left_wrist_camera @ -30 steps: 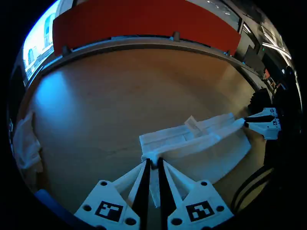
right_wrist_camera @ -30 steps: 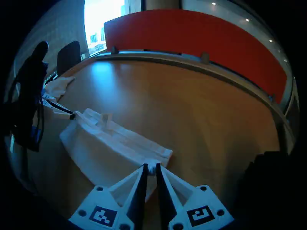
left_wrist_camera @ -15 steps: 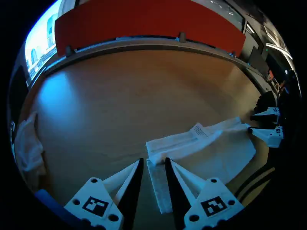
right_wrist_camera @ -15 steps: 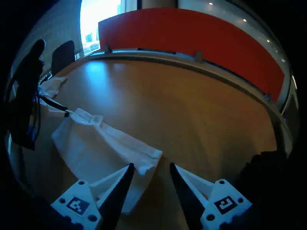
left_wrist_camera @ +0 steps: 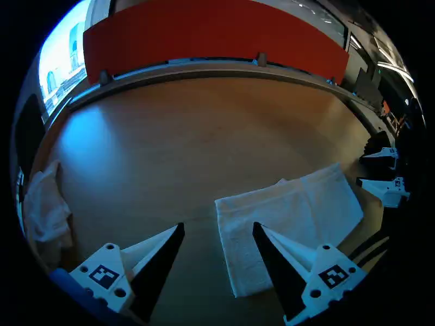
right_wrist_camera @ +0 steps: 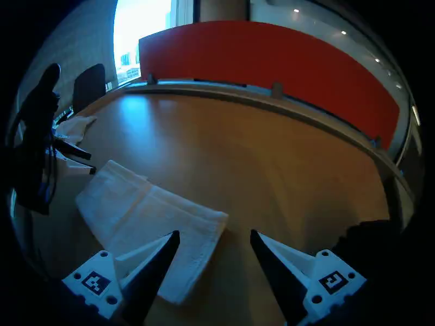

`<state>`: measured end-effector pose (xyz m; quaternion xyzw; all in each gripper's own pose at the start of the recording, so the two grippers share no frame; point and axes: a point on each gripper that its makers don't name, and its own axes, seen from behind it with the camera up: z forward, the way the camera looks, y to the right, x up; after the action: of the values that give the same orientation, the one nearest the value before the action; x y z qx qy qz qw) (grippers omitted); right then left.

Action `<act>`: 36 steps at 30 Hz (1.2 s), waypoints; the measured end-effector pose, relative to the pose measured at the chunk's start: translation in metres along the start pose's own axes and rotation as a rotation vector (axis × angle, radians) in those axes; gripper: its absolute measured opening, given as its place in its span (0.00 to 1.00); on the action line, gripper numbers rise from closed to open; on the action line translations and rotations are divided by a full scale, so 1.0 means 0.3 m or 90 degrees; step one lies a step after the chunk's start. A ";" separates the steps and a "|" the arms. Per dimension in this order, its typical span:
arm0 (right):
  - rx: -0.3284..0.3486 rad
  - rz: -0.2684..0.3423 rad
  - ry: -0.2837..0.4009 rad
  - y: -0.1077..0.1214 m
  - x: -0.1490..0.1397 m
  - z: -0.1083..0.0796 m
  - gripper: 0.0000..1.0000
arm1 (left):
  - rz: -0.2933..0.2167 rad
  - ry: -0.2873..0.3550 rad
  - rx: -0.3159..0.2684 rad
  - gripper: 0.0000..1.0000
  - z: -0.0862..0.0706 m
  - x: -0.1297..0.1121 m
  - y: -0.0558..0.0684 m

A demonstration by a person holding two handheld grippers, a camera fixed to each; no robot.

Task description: Fold towel

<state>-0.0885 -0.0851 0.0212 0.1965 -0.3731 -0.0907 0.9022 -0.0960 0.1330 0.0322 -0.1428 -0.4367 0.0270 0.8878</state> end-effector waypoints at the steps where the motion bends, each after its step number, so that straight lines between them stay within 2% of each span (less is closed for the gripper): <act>1: -0.001 0.000 -0.001 0.001 0.000 -0.002 1.00 | -0.001 0.000 -0.001 0.94 -0.002 -0.002 0.001; 11: 0.002 -0.004 -0.001 -0.010 -0.011 -0.039 1.00 | -0.004 0.004 -0.001 0.93 -0.041 -0.026 0.005; 29: 0.002 0.001 -0.001 -0.062 -0.089 -0.161 1.00 | -0.015 0.009 0.006 0.93 -0.171 -0.128 0.010; 36: 0.007 -0.006 -0.002 -0.063 -0.104 -0.169 1.00 | -0.019 0.010 0.014 0.93 -0.193 -0.149 -0.003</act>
<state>-0.0748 -0.0779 -0.0394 0.2029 -0.3743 -0.0932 0.9001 -0.0784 0.1112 -0.0354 -0.1264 -0.4314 0.0176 0.8931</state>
